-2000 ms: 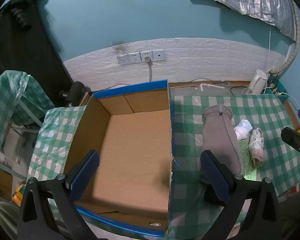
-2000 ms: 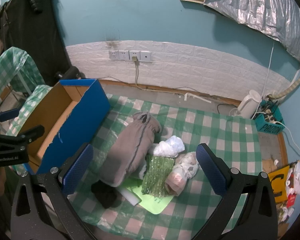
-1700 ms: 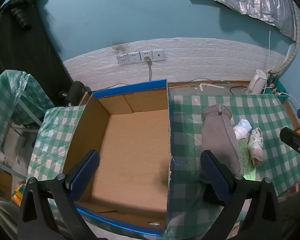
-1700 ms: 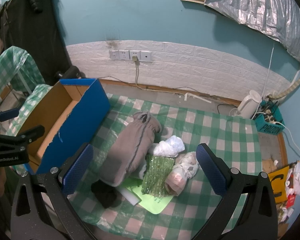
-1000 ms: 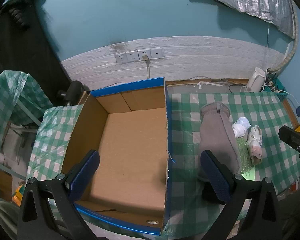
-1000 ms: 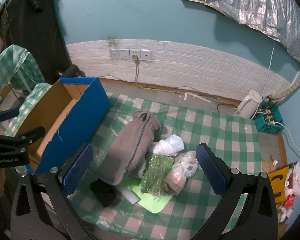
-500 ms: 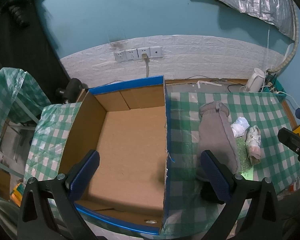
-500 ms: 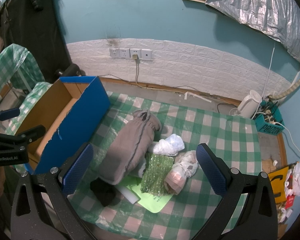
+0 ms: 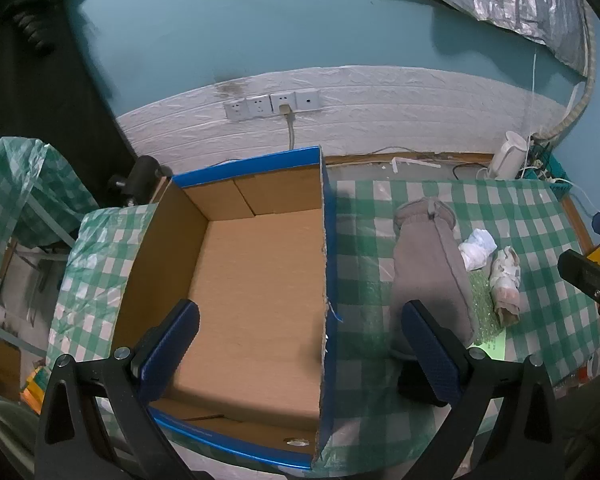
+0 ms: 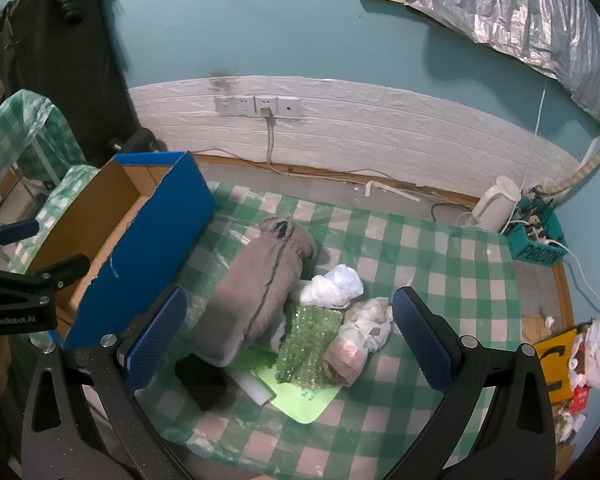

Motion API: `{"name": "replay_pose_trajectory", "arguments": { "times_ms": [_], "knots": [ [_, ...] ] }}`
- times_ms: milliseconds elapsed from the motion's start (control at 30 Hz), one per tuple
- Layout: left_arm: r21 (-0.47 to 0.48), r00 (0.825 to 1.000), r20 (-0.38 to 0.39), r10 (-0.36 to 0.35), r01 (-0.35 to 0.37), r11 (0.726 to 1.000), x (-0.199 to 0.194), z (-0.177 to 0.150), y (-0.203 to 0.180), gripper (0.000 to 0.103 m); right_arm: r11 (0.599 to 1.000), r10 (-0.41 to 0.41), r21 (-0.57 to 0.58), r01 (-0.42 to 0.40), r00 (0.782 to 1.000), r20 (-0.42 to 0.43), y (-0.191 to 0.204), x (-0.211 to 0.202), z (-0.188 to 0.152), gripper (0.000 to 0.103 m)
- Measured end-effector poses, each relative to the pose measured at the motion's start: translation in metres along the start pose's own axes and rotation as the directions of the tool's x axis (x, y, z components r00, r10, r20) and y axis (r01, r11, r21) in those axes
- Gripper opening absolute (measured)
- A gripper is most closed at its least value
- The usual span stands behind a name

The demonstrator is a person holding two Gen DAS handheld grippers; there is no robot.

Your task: Organize soft objects

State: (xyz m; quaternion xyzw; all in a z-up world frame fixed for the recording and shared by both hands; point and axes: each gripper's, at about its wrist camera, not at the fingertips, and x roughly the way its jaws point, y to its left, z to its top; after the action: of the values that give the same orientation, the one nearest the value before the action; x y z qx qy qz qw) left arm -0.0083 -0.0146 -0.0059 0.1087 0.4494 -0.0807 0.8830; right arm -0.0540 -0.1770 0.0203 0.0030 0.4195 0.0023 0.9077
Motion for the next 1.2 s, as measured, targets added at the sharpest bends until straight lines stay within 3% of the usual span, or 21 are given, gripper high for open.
{"name": "replay_pose_trajectory", "arguments": {
  "times_ms": [500,667,900,1200],
  "knots": [
    [0.014,1.0,-0.004,0.007,-0.007,1.0,0.002,0.001,-0.001,0.102,1.0,-0.009,0.011,0.009,1.0,-0.021,-0.01,0.003,-0.004,0.102],
    [0.013,0.998,-0.041,-0.041,0.041,0.999,0.01,0.005,-0.006,0.102,0.999,-0.011,0.041,0.013,0.999,-0.042,-0.023,0.007,-0.006,0.101],
    [0.025,0.995,-0.077,-0.07,0.072,0.997,0.023,0.016,-0.022,0.102,0.992,-0.02,0.119,0.036,0.991,-0.132,-0.049,0.026,-0.007,0.101],
    [0.124,0.982,-0.183,-0.038,0.061,0.99,0.055,0.045,-0.046,0.102,0.976,-0.029,0.2,0.085,0.962,-0.27,-0.079,0.064,-0.006,0.101]
  ]
}}
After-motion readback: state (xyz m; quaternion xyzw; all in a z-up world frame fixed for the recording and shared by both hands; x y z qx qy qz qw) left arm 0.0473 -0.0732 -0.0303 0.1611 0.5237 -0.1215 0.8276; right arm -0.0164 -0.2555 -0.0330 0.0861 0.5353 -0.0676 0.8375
